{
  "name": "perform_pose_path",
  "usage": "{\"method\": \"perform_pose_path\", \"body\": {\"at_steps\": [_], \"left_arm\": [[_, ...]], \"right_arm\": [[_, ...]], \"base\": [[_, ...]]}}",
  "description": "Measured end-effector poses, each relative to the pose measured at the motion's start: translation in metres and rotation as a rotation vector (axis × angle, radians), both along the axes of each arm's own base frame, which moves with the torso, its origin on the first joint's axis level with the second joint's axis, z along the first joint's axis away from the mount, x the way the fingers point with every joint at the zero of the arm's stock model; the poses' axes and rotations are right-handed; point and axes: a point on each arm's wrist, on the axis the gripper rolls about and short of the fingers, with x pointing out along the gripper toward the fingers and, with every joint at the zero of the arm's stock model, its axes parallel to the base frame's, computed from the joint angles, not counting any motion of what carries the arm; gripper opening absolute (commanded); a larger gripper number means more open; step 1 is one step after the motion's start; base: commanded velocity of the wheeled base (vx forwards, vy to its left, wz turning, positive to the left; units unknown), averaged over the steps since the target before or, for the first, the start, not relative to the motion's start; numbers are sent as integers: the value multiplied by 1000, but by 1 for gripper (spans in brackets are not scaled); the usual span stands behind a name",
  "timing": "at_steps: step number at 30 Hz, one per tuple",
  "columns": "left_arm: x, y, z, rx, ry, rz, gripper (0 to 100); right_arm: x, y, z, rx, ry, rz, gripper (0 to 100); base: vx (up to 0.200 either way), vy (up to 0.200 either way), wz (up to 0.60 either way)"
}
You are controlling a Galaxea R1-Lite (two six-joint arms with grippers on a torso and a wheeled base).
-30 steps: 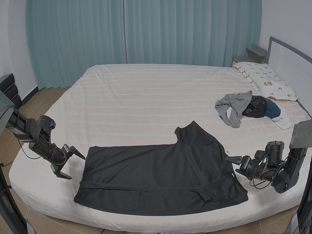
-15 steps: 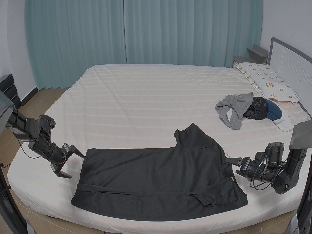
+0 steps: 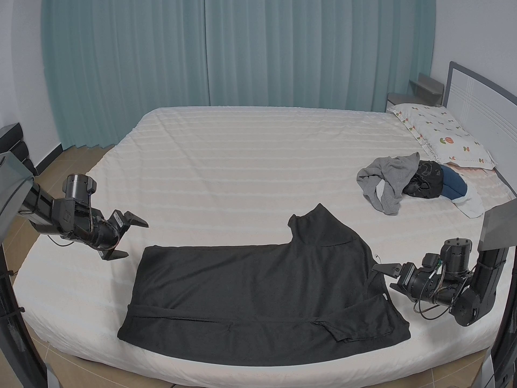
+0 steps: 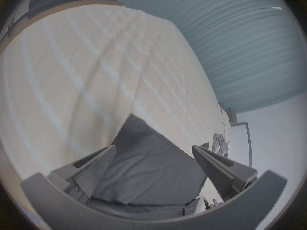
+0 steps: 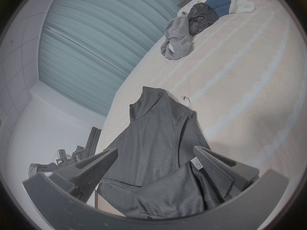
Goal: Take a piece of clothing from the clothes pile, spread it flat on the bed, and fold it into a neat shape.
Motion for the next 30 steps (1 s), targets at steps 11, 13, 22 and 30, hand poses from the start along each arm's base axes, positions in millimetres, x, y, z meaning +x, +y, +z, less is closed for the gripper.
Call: {"method": "perform_pose_path", "body": {"at_steps": [11,13,22,30], "left_arm": [[37,-8,-35,145,-218,-154,100],[43,-9,-42,148,-234,-159,100],[63,-12,-70,161,-249,-160,100],[67,-8,-82,186,-228,-130,100]], "right_arm": [[-2,1,-3,-3,5,5,100],[-1,2,-4,-3,0,5,100],[-1,2,-8,-5,1,6,100],[0,2,-9,-5,4,8,100]], "base": [[0,0,0],[0,0,0],[0,0,0],[0,0,0]]}}
